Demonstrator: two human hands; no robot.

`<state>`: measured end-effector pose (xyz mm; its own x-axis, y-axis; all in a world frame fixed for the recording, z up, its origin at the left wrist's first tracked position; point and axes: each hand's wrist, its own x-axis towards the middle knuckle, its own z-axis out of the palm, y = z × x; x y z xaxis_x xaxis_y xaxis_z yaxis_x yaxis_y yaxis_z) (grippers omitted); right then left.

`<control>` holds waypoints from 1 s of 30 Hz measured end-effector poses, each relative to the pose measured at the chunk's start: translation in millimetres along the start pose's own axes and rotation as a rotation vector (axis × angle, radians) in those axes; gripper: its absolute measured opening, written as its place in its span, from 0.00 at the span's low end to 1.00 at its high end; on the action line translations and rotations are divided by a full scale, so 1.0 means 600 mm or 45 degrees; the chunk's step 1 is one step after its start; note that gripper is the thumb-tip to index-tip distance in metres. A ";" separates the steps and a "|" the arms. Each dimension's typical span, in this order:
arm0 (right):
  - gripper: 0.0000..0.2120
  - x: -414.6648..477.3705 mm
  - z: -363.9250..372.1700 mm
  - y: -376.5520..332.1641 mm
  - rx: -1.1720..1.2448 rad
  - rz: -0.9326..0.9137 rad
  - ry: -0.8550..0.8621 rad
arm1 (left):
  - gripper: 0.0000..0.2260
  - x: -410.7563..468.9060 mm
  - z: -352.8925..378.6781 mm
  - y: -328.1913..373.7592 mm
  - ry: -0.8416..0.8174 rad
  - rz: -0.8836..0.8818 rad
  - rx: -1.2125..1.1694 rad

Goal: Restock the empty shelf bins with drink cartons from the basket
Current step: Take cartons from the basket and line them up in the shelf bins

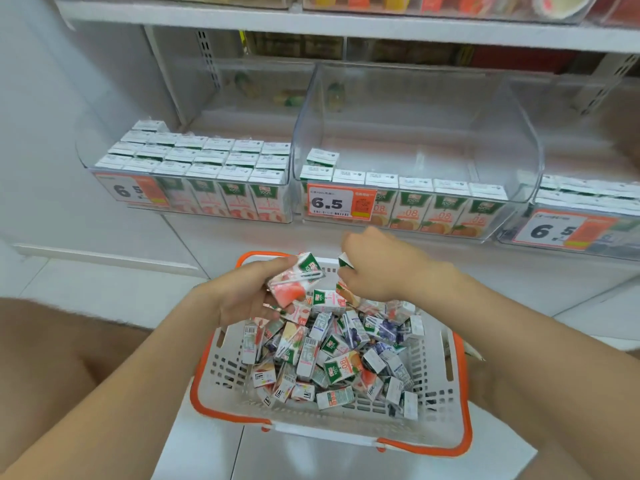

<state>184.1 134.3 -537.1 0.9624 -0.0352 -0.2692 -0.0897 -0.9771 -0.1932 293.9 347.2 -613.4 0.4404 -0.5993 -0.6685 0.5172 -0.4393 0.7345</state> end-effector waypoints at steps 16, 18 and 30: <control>0.13 -0.052 -0.165 0.020 0.425 0.159 0.897 | 0.25 -0.154 0.041 0.190 0.051 0.538 0.298; 0.17 -0.037 -0.180 0.031 0.477 0.103 0.993 | 0.25 -0.148 0.041 0.220 0.190 0.659 0.266; 0.16 0.137 -0.185 0.048 0.162 0.159 0.408 | 0.22 -0.100 0.051 0.315 0.872 0.974 0.420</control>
<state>289.0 80.2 -460.1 0.9716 -0.2365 0.0074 -0.2236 -0.9279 -0.2984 342.6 279.6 -431.1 0.9329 -0.3345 0.1335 -0.2478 -0.3273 0.9118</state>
